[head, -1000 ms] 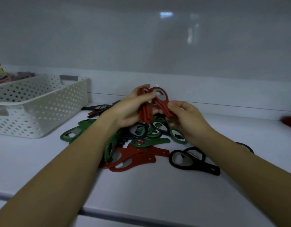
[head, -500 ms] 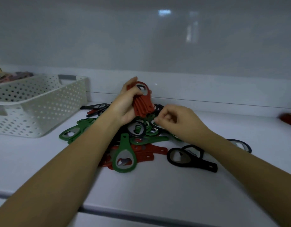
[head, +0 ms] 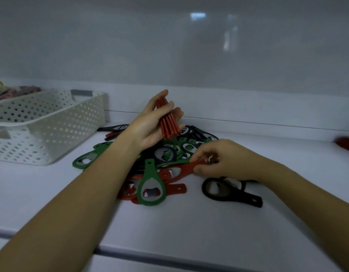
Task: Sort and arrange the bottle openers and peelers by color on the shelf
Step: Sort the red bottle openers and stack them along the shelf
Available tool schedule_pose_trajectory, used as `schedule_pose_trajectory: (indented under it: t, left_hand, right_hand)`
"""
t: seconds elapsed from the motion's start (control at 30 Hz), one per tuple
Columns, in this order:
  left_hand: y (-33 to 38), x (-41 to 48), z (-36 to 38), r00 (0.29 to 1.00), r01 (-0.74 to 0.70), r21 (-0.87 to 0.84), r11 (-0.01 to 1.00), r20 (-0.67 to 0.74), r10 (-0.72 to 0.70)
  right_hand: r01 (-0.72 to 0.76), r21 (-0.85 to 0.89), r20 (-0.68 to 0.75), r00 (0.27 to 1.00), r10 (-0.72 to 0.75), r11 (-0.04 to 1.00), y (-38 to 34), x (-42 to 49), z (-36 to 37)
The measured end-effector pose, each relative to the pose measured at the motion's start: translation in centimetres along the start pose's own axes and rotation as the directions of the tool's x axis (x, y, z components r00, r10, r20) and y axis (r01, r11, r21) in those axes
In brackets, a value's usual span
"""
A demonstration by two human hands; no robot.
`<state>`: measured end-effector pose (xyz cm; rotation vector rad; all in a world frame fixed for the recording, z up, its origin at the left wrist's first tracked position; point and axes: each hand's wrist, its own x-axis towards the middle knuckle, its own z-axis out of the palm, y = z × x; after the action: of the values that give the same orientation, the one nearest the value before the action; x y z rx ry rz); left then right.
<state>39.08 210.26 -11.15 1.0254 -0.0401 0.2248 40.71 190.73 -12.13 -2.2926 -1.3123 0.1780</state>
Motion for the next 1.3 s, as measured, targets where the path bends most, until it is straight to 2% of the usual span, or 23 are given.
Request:
schedule_pose_trajectory:
  t: [0.1,0.2,0.27,0.33,0.4,0.47,0.53,0.6,0.63,0.8,0.87,0.97,1.07,1.2,1.3]
  left_hand:
    - [0.1,-0.2,0.3,1.000,-0.029,0.073,0.997,0.011,0.028]
    - [0.3,-0.5,1.0,0.998,-0.070,0.147,0.987,0.020,0.068]
    - [0.6,-0.5,1.8,0.995,-0.095,0.172,0.981,0.023,0.092]
    - [1.0,-0.4,2.9,0.994,-0.107,0.196,0.975,0.026,0.104]
    - [0.9,-0.5,4.5,0.994,-0.106,0.206,0.973,0.044,0.100]
    - [0.1,-0.6,6.3,0.994,-0.102,0.215,0.971,0.067,0.090]
    - [-1.6,-0.9,8.5,0.993,-0.094,0.227,0.969,0.090,0.075]
    - [-3.8,-1.4,11.2,0.991,-0.076,0.216,0.973,0.123,0.050]
    - [-4.8,-1.8,12.7,0.988,-0.069,0.198,0.978,0.151,0.039]
    - [-8.8,-3.7,19.8,0.923,-0.126,0.101,0.987,0.376,0.080]
    - [-10.3,-4.2,21.8,0.884,-0.190,0.172,0.967,0.459,0.093]
    - [-12.7,-5.0,24.3,0.805,-0.365,0.323,0.873,0.581,0.121]
    - [-14.7,-5.7,26.3,0.733,-0.461,0.374,0.804,0.671,0.108]
    - [-17.7,-6.0,26.2,0.721,-0.389,0.421,0.820,0.693,-0.014]
    - [-19.0,-6.1,26.0,0.766,-0.300,0.423,0.855,0.641,-0.048]
  right_hand:
    - [-0.064,0.335,-0.065,0.994,0.091,0.940,0.7,-0.2,-1.3]
    - [-0.066,0.503,-0.161,0.973,0.168,0.862,1.6,-0.7,-2.9]
    - [-0.070,0.516,-0.184,0.964,0.191,0.854,2.0,-1.2,-4.1]
    - [-0.097,0.454,-0.185,0.962,0.201,0.886,2.4,-2.1,-4.9]
    - [-0.094,0.417,-0.260,0.941,0.218,0.904,2.9,-3.7,-5.2]
    - [-0.047,0.467,-0.447,0.849,0.282,0.883,3.6,-5.9,-5.3]
    - [0.050,0.597,-0.599,0.691,0.404,0.801,3.9,-8.1,-5.5]
    - [0.119,0.686,-0.626,0.599,0.499,0.718,3.6,-10.0,-5.7]
    - [0.127,0.707,-0.615,0.596,0.517,0.696,3.4,-10.9,-5.6]
    - [0.036,0.708,-0.544,0.664,0.513,0.705,4.1,-15.8,-5.2]
    - [0.006,0.700,-0.527,0.679,0.511,0.714,5.2,-18.2,-5.5]
    - [-0.057,0.680,-0.473,0.727,0.497,0.731,6.9,-21.6,-6.2]
    - [-0.095,0.622,-0.467,0.752,0.466,0.777,8.5,-24.1,-6.9]
    - [-0.191,0.538,-0.408,0.793,0.453,0.821,9.9,-26.2,-6.8]
    - [-0.187,0.488,-0.350,0.853,0.387,0.853,10.1,-26.3,-6.1]
